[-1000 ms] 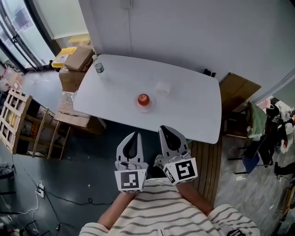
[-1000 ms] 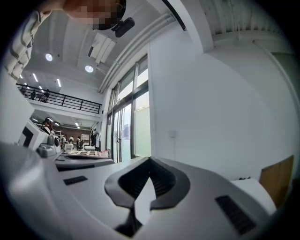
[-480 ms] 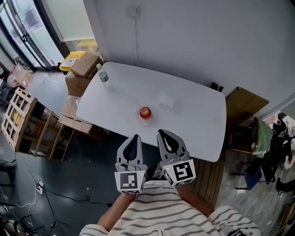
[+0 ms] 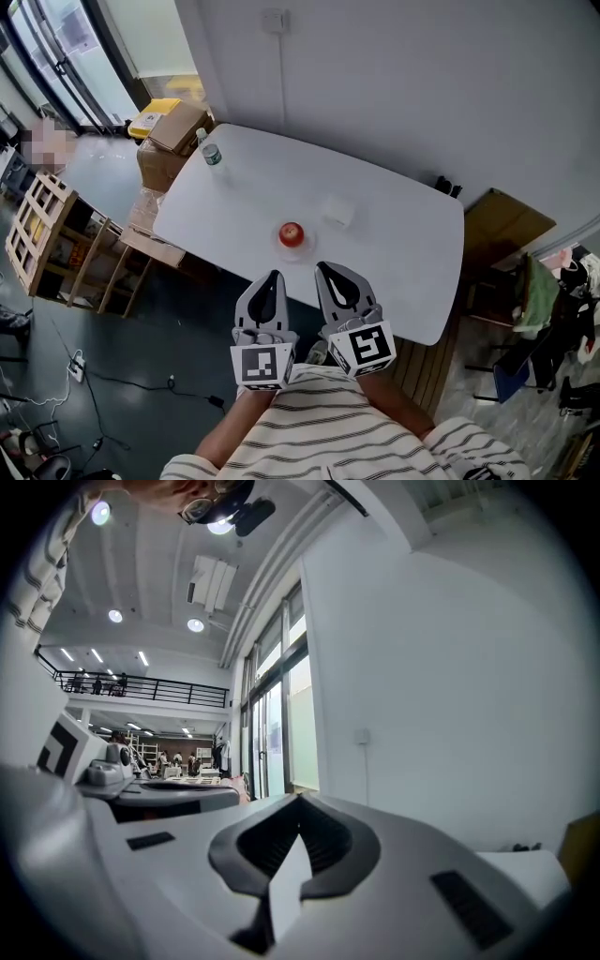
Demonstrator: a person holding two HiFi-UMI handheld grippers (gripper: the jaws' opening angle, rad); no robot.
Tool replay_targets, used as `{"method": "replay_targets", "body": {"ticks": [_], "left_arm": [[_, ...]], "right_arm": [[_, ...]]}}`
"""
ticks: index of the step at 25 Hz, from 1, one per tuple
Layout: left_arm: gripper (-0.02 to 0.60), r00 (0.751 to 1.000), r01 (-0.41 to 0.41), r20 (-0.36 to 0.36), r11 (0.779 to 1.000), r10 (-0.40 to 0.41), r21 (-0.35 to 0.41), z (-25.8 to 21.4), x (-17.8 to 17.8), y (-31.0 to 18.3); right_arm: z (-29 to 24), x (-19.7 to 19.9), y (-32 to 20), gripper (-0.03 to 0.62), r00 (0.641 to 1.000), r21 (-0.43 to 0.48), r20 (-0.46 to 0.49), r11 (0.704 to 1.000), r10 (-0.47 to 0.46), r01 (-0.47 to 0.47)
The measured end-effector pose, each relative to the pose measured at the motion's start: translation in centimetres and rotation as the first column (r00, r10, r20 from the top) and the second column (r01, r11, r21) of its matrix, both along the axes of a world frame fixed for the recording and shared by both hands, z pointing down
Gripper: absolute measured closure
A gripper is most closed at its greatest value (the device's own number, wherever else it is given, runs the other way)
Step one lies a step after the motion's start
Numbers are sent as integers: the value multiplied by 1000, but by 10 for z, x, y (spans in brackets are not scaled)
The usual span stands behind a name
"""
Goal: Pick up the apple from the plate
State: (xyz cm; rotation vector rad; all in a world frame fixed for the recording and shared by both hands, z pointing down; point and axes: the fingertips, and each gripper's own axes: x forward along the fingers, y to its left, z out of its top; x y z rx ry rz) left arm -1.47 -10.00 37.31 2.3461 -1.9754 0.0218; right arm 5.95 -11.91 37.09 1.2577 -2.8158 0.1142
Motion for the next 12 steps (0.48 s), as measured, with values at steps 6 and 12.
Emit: {"method": "replay_targets", "body": {"ticks": [6,12], "left_arm": [[577,1000,9,-2,1000,-9,-25,6,-3,-11],[578,1000,-4,-10,999,4,-54,22,-14,-27]], "right_arm": [[11,-9,-11,582,999,-22,-13,999,-34,34],[34,-19,-33,582,1000,-74,-21,997,-21,20]]}}
